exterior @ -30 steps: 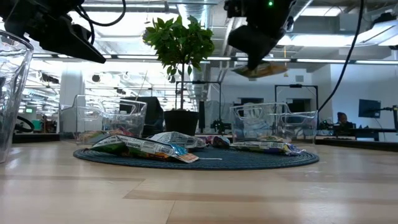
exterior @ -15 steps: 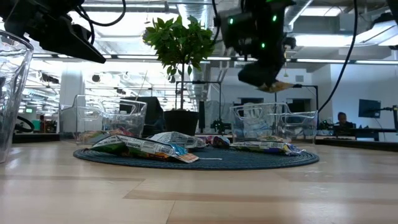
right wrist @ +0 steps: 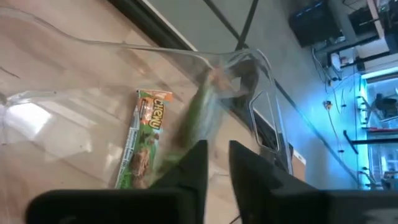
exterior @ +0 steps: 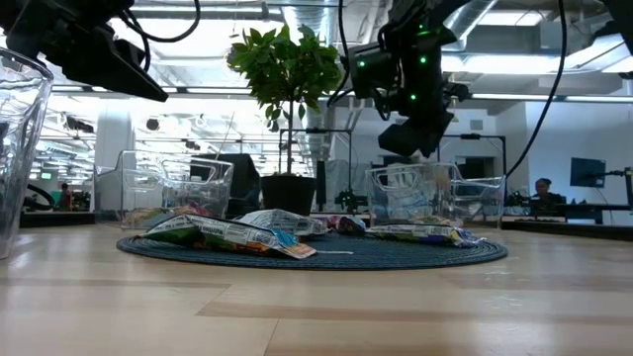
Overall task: Pick and place Granola Bars by type
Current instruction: Put the yellow granola bar into the top right bin, then put the violet granola bar into the bottom bin
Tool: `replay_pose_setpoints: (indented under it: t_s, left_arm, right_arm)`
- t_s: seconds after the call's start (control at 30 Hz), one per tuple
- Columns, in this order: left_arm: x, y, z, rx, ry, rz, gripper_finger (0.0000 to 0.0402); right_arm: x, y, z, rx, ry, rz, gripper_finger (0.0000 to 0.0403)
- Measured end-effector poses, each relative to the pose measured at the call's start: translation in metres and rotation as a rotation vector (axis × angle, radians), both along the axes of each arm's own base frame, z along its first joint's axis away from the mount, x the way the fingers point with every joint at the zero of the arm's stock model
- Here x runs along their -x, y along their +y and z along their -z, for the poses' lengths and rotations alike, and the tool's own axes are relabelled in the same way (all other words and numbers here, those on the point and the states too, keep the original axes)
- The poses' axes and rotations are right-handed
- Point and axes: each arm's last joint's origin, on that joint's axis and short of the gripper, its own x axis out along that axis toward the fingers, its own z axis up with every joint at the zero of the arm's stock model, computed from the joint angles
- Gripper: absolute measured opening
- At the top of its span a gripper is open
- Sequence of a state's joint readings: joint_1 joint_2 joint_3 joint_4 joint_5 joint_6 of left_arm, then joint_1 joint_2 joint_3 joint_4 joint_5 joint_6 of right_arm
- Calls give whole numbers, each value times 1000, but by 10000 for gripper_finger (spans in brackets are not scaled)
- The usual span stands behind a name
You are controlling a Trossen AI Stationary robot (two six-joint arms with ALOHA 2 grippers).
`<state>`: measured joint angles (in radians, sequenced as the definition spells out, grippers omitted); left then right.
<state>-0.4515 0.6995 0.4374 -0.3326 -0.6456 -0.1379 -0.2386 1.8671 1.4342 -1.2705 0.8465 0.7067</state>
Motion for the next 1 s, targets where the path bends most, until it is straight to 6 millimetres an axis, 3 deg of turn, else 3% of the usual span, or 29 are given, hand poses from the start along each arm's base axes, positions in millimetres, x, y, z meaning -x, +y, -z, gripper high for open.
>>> replay_pose_setpoints:
  t_s: [0.2,0.4,0.67,1.0]
  left_arm:
    - [0,0,0,6,0,-1,123]
    - [0,0,0,7,-4,1,123]
    - [-5,-4,-7,8,-57,95,123]
    - [-10,-10,-13,-16,-58,389,123]
  right_arm:
    - [-2,5,0,18,5,-20,156]
    - [-6,45,-17,170,-15,-163,213]
    - [4,118,-51,296,-218,-344,221]
    - [11,195,-45,349,-322,-549,208]
